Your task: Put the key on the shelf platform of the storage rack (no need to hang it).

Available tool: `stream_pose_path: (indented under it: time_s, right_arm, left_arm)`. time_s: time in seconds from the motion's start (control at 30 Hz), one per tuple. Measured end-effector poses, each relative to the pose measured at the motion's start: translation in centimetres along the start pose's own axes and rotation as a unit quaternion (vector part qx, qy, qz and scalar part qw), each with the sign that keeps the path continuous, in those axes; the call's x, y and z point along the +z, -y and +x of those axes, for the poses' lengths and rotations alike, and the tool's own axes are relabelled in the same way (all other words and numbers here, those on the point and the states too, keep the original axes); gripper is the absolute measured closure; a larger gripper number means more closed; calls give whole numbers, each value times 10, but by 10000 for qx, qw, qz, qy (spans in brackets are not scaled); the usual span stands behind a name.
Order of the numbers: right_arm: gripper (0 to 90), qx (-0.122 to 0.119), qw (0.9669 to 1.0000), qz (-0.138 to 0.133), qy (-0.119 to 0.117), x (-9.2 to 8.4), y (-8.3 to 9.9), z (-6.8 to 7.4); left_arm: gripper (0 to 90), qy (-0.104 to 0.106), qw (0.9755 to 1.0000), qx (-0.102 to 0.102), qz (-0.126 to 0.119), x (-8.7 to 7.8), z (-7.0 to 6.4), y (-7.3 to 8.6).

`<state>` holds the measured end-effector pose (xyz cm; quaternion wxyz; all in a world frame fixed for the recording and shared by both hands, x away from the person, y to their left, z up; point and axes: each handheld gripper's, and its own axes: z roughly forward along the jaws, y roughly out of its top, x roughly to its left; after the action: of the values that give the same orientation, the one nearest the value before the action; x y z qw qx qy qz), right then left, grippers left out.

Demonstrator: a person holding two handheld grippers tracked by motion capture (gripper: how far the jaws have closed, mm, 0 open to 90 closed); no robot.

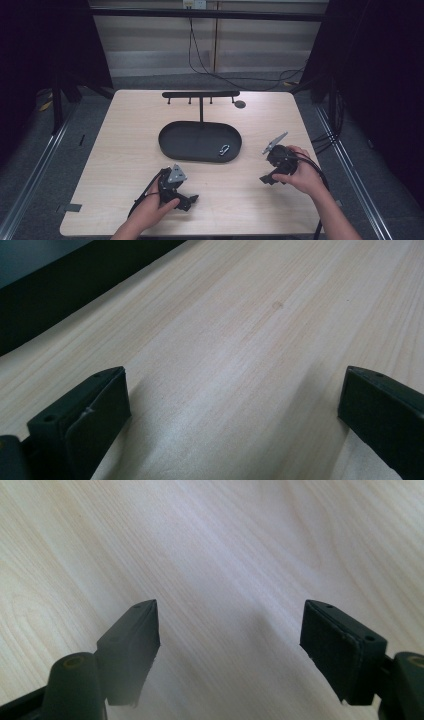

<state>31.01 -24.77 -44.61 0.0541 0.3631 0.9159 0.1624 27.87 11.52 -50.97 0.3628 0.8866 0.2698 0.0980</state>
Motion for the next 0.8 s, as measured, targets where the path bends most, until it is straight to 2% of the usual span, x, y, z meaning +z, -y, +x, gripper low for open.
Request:
stream_pose_path:
  time_s: [0.27,0.63,0.8]
  right_arm:
    - [244,162,9998,-110,8,2,18,-2]
    - [241,317,9995,-47,65,5,38,-4]
    - [245,370,9992,-121,89,5,46,-6]
  left_arm:
    - [0,1,10000,-2,0,0,0,0]
    - [0,-11,10000,1,-1,0,0,0]
    - [0,-10,10000,0,-1,0,0,0]
